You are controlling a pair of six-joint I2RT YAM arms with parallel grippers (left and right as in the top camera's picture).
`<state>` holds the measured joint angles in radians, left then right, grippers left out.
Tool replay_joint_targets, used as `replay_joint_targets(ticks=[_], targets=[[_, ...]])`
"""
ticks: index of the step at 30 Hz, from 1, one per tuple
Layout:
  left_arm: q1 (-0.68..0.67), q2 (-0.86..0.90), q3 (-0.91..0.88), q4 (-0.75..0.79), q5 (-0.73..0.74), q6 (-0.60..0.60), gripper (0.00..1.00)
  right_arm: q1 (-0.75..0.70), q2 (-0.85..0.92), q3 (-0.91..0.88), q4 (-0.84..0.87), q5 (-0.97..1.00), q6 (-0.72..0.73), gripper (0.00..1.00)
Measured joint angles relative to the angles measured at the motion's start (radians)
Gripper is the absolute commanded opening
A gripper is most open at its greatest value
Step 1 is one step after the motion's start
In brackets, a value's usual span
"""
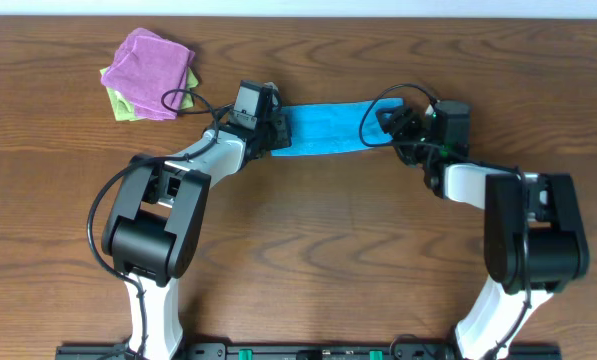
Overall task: Fold the cloth
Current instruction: 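Regrasp the strip's left end with left gripper and right end with right, then hold the left end and fold the right end over toward the left gripper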
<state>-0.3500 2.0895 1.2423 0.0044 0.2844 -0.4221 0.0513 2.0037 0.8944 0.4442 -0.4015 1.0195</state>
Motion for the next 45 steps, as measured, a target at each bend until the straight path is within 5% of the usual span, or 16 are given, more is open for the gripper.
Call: replay_joint_targets(ticks=[3, 9, 18, 33, 45], targets=[[0.0, 0.0, 0.002, -0.009, 0.0, 0.001, 0.06, 0.01, 0.033, 0.009, 0.045, 0.001, 0.002, 0.51], [0.0, 0.0, 0.01, -0.036, 0.0, 0.006, 0.06, 0.03, 0.089, 0.016, 0.089, 0.032, -0.008, 0.01], [0.0, 0.0, 0.015, -0.047, 0.0, 0.008, 0.06, 0.03, 0.093, 0.014, 0.118, 0.013, -0.195, 0.01], [-0.001, 0.002, 0.068, -0.083, -0.004, 0.008, 0.06, 0.032, -0.172, -0.006, -0.068, 0.038, -0.463, 0.02], [-0.001, 0.002, 0.068, -0.094, -0.004, 0.007, 0.06, 0.17, -0.196, 0.092, -0.263, 0.12, -0.64, 0.01]])
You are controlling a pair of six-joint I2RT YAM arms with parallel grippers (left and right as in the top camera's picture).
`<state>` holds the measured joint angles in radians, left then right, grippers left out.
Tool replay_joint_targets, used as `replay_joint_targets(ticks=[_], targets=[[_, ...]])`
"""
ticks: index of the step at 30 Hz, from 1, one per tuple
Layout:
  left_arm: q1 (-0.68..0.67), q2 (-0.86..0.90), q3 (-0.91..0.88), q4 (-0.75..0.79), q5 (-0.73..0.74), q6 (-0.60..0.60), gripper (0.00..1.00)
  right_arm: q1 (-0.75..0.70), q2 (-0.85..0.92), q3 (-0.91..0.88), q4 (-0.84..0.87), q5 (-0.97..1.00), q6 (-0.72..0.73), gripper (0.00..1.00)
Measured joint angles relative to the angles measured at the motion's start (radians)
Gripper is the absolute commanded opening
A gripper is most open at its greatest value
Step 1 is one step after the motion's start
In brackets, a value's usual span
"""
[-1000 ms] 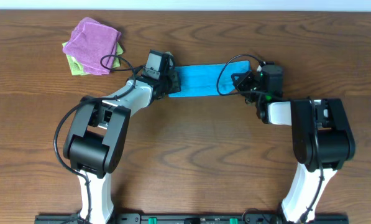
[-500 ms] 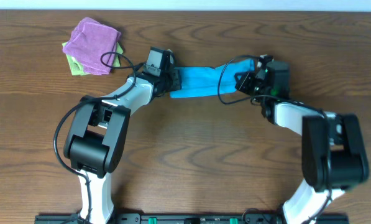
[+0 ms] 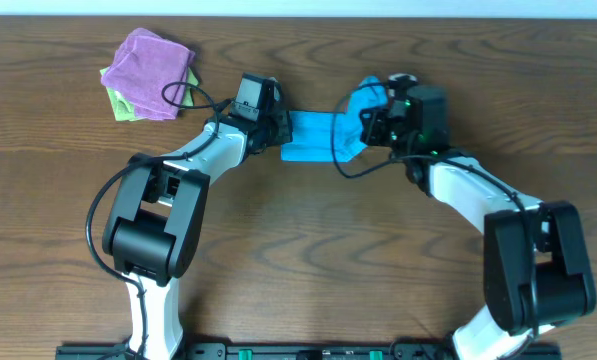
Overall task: Fold the cloth
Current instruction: 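Hold the left end and fold the right end over toward the left gripper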
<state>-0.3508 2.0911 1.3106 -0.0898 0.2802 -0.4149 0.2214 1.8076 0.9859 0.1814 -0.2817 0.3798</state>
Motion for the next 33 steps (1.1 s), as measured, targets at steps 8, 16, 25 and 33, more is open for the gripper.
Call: replay_joint_targets(ticks=[8, 16, 25, 33], targets=[[0.0, 0.0, 0.0, -0.001, 0.0, 0.0, 0.06, 0.084, 0.0, 0.036, -0.035, 0.069, -0.082, 0.01], [0.0, 0.0, 0.056, -0.065, 0.005, 0.001, 0.06, 0.124, 0.025, 0.08, -0.074, 0.102, -0.121, 0.01], [0.008, 0.001, 0.217, -0.261, -0.002, 0.065, 0.06, 0.145, 0.1, 0.187, -0.149, 0.115, -0.136, 0.01], [0.088, 0.001, 0.323, -0.363, -0.055, 0.109, 0.06, 0.176, 0.163, 0.224, -0.171, 0.121, -0.143, 0.01]])
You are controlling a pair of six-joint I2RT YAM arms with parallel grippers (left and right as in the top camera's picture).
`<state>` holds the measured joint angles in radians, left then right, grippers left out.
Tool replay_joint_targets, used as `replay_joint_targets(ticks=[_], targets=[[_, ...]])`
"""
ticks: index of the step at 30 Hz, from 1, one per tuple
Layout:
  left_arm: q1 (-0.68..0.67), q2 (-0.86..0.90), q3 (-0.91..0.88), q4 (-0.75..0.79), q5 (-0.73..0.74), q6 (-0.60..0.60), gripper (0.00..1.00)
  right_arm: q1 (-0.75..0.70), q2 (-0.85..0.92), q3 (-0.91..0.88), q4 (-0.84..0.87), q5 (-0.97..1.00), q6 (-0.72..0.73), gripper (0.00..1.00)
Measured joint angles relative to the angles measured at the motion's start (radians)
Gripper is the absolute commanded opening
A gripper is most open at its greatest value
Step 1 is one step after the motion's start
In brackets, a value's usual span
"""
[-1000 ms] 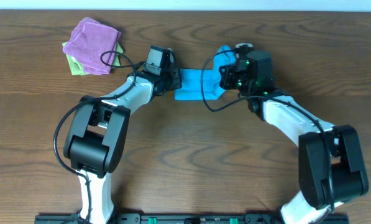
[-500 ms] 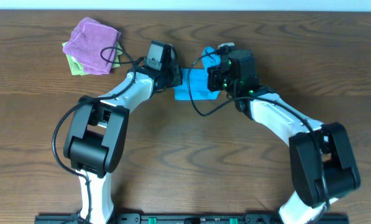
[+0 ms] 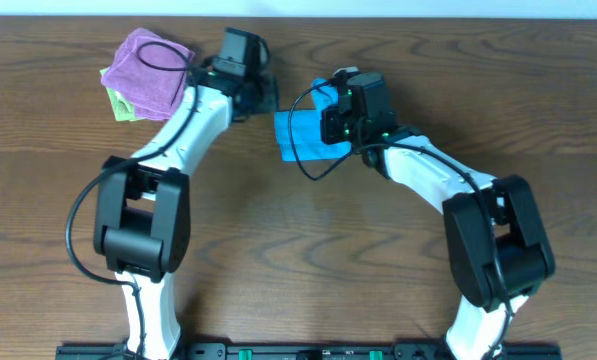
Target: Fold the cloth
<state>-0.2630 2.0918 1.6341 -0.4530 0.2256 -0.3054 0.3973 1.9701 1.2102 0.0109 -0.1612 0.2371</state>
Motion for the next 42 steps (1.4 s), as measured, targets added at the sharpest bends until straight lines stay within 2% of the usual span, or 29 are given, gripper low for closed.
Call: replay_joint_targets(ticks=[12, 16, 20, 22, 36, 42], targets=[[0.105, 0.0, 0.024, -0.017, -0.017, 0.019, 0.06, 0.048, 0.073, 0.02, 0.001, 0.002, -0.007, 0.03], [0.112, 0.0, 0.024, -0.017, -0.017, 0.019, 0.06, 0.049, 0.088, 0.02, 0.007, 0.003, -0.007, 0.26], [0.113, 0.0, 0.024, -0.017, -0.017, 0.019, 0.06, 0.052, 0.088, 0.021, 0.028, 0.005, -0.008, 0.36], [0.113, 0.0, 0.024, -0.017, -0.017, 0.019, 0.06, 0.054, 0.088, 0.021, 0.033, 0.003, -0.003, 0.45], [0.113, 0.0, 0.024, -0.017, -0.017, 0.019, 0.06, 0.116, 0.088, 0.089, 0.0, -0.117, 0.012, 0.67], [0.12, 0.0, 0.024, -0.017, -0.017, 0.019, 0.06, 0.124, 0.088, 0.091, -0.049, -0.162, 0.017, 0.82]])
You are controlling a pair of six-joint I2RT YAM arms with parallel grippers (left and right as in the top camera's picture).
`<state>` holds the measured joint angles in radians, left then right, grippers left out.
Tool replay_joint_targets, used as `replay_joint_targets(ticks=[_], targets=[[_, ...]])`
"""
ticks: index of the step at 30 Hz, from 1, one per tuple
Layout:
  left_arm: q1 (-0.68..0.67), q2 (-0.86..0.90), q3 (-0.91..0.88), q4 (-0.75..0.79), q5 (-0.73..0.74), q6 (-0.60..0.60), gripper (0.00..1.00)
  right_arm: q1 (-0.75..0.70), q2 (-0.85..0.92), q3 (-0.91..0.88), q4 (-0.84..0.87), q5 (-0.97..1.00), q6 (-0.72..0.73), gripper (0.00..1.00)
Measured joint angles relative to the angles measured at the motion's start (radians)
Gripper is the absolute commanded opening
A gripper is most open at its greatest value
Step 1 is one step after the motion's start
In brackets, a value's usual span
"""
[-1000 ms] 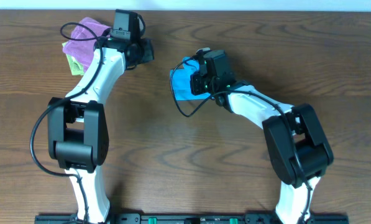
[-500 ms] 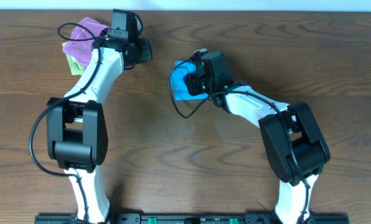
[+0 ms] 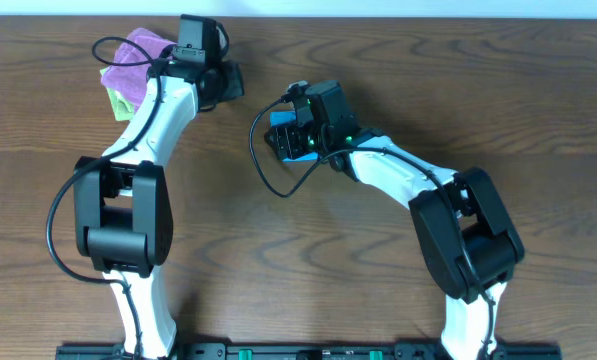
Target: Fold the cloth
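The blue cloth [image 3: 281, 133] lies bunched into a small folded patch at the table's centre back, mostly hidden under my right gripper [image 3: 290, 138]. That gripper sits on top of the patch and appears shut on its edge. My left gripper [image 3: 232, 82] is up and to the left, well apart from the blue cloth, and looks open with nothing in it.
A pink cloth [image 3: 138, 52] lies on a green cloth [image 3: 119, 102] at the back left corner, just behind the left arm's wrist. The right arm's cable loops over the table to the left of the blue cloth.
My right gripper has moved further left with the blue cloth, whose visible patch has shrunk. The left gripper has drawn back further left, toward the pink cloth pile.
The blue cloth first lay stretched as a strip, with a gripper at each end. Then the right gripper had brought its end leftward over the strip. Later the left gripper was off the cloth and the cloth was a short patch; now it is smaller still under the right gripper.
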<state>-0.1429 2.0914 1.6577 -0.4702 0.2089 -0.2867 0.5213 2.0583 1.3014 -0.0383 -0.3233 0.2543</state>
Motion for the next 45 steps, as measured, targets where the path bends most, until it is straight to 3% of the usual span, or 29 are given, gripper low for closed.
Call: replay_joint_targets(ticks=[4, 9, 26, 45], targets=[[0.013, 0.0, 0.0, 0.0, 0.0, 0.0, 0.06, 0.001, 0.0, 0.002, -0.034, -0.008, 0.001, 0.86], [0.024, -0.005, 0.0, 0.0, 0.0, 0.0, 0.06, 0.001, 0.0, 0.011, -0.108, -0.018, 0.002, 0.99], [0.025, -0.063, 0.0, 0.0, 0.0, 0.0, 0.09, 0.001, -0.005, 0.078, -0.147, -0.148, 0.001, 0.99], [0.063, -0.083, 0.0, 0.0, 0.0, 0.0, 0.09, -0.029, -0.078, 0.11, -0.159, 0.002, 0.001, 0.99]])
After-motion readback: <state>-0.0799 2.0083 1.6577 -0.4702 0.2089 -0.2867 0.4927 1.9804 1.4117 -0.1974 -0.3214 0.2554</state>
